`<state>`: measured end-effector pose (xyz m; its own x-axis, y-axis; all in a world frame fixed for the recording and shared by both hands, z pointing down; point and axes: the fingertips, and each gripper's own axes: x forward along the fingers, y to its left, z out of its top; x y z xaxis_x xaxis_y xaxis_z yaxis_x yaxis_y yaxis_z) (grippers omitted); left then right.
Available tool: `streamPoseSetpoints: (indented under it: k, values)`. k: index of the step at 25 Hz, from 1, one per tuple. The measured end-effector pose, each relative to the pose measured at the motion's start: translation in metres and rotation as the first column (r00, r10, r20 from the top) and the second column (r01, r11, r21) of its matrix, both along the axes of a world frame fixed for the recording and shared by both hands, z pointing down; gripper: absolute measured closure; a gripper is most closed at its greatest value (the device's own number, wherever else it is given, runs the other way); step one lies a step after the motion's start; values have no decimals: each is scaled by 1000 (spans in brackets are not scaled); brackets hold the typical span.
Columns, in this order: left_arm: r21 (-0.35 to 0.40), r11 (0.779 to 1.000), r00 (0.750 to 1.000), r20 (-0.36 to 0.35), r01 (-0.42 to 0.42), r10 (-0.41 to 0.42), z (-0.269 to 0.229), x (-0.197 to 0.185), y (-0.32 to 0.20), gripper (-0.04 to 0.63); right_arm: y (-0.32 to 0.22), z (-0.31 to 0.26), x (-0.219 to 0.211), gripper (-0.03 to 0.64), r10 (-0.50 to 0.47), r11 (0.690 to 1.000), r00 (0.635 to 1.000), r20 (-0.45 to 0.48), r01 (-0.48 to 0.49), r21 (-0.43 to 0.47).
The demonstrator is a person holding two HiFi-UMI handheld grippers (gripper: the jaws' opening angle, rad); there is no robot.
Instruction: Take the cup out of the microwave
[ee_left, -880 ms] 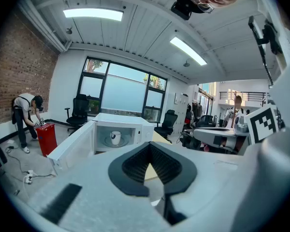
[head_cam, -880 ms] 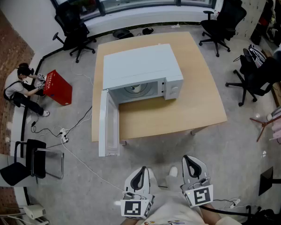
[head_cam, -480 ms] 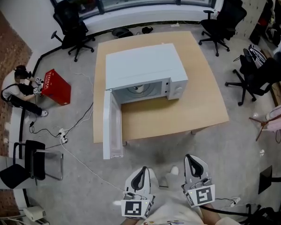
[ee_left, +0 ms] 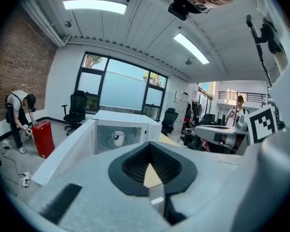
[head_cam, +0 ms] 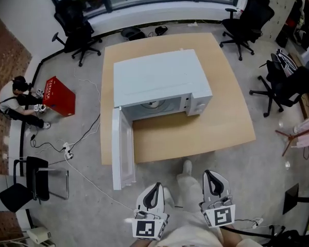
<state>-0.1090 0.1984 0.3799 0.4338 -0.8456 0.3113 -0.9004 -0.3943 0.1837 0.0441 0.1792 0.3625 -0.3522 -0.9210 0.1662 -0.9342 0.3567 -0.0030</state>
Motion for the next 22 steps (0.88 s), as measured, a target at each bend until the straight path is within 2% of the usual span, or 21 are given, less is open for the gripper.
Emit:
streamPoseSetpoints:
  k: [4, 6, 10, 11, 15, 18, 22]
  values:
    - [1, 998, 998, 16, 62, -62, 6, 14, -42, 591, -50, -4, 13, 609, -40, 999, 999, 30, 39, 29]
    - [22, 994, 994, 31, 103, -104, 8, 21, -64, 591, -75, -11, 19, 609, -56, 997, 996, 64, 53, 55]
    - [81, 982, 980, 89, 173, -180, 9, 28, -107, 591, -114, -4, 22, 609, -121, 992, 991, 64, 118, 46]
    - [91, 979, 977, 98, 180, -189, 9, 31, -116, 575, -121, -1, 23, 609, -136, 990, 988, 66, 134, 41]
    - [97, 975, 974, 91, 201, -209, 18, 38, -147, 444, -144, 12, 25, 609, -164, 986, 984, 69, 165, 3]
    - [93, 962, 962, 70, 258, -265, 34, 30, -174, 380, -157, 22, 23, 609, -158, 987, 985, 71, 160, -23]
    - [85, 951, 946, 105, 299, -307, 63, 13, -206, 360, -171, 38, 18, 609, -149, 988, 987, 62, 152, -38]
